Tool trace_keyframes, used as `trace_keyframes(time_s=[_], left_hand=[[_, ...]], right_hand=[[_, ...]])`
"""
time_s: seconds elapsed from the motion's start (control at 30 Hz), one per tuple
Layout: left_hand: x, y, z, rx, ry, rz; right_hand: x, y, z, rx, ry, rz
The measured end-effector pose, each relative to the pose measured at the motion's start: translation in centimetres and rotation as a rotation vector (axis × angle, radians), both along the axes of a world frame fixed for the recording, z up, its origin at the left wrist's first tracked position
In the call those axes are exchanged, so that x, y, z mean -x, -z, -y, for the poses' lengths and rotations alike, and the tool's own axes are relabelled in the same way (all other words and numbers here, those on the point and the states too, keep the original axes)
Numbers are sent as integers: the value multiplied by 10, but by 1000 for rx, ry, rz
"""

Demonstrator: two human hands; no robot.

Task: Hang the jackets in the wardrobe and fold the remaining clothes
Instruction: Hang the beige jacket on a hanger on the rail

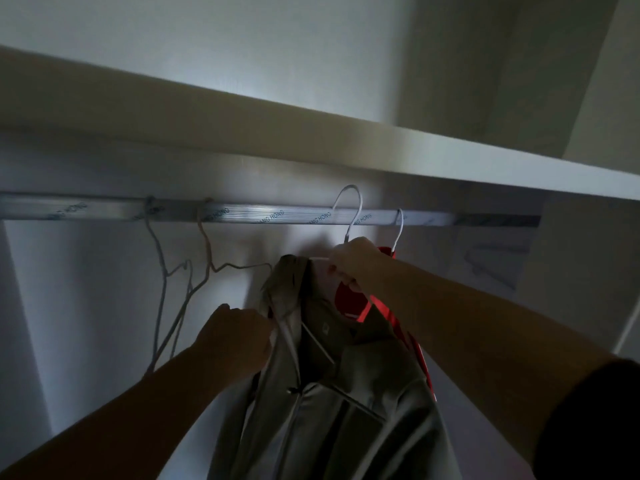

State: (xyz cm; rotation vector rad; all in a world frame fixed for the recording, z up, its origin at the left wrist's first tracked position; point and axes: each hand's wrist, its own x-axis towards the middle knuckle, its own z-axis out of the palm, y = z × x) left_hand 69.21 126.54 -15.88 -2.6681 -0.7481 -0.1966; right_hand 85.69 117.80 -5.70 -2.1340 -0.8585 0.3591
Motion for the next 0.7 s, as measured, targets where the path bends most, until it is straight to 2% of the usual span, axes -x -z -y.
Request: trace_keyframes(time_s=[0.13,0.33,0.57,0.7], left_hand=[[-3,10,7,91,-21,-28],[-9,27,11,158,47,32],[-21,49,14,275,66,78],[-37,74,24,520,74,171]], right_hand=[[-5,-3,-8,11,11,7],[-7,20,-19,35,-14,-33],[-23,31,-16,102,-36,145],[-20,45,-6,157,-21,417]])
